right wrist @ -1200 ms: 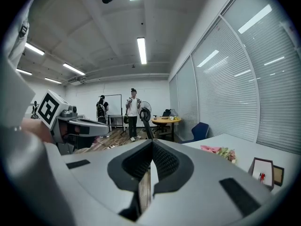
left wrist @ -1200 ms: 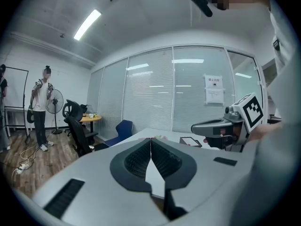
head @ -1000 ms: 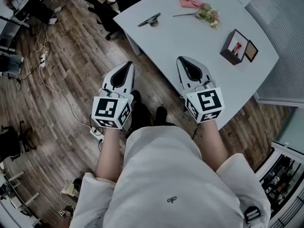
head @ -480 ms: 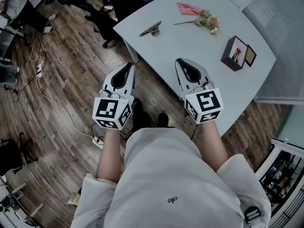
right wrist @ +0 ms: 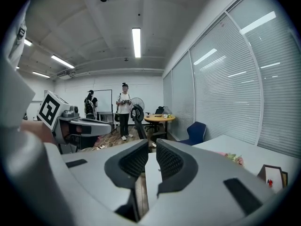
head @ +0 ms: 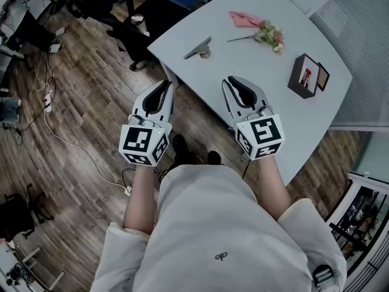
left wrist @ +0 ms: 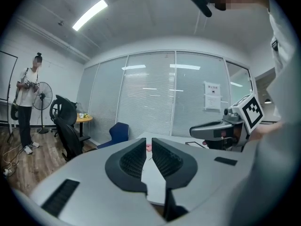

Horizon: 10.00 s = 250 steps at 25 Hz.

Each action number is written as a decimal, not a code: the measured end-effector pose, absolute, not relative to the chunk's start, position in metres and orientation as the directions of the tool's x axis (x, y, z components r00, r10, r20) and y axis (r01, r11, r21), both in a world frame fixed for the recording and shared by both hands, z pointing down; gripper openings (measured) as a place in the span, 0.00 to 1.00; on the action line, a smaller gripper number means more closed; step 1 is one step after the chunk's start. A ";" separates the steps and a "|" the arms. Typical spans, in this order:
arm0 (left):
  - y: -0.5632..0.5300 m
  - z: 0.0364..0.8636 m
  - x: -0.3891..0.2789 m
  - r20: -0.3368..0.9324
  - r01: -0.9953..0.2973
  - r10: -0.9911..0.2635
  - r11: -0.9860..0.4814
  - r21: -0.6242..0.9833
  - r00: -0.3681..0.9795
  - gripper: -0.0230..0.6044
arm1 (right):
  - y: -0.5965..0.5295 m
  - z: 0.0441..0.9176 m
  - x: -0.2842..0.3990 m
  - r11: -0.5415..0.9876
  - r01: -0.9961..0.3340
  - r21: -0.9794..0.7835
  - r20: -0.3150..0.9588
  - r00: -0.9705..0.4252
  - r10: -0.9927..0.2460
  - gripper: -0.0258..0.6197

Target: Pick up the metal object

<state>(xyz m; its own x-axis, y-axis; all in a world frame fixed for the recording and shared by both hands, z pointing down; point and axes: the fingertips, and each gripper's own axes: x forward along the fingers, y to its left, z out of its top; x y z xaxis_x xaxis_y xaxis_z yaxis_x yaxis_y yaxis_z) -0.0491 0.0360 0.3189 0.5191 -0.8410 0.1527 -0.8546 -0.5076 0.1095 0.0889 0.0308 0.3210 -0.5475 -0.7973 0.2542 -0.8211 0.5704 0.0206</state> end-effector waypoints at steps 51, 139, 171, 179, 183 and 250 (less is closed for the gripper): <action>-0.081 0.363 -0.100 0.236 -0.781 -0.744 -0.602 0.167 0.625 0.18 | -0.081 0.387 0.055 0.456 -0.890 0.011 0.411 -0.412 -0.813 0.23; -0.188 0.429 -0.056 0.392 -0.853 -0.761 -0.496 0.160 0.516 0.18 | -0.201 0.620 0.063 0.779 0.000 0.627 0.724 -0.367 -0.583 0.25; -0.190 0.424 -0.061 0.386 -0.867 -0.779 -0.476 0.151 0.495 0.18 | -0.202 0.619 0.060 0.781 0.052 0.623 0.733 -0.389 -0.559 0.16; -0.189 0.420 -0.063 0.379 -0.871 -0.787 -0.469 0.146 0.487 0.18 | -0.204 0.614 0.057 0.769 0.054 0.636 0.720 -0.399 -0.568 0.13; -0.188 0.418 -0.065 0.377 -0.873 -0.791 -0.467 0.140 0.483 0.18 | -0.205 0.613 0.056 0.762 0.062 0.645 0.715 -0.401 -0.573 0.12; -0.206 0.361 -0.097 0.262 -0.635 -0.596 -0.766 0.097 0.759 0.18 | -0.199 0.448 0.046 0.443 -0.819 0.365 0.495 -0.233 -0.837 0.06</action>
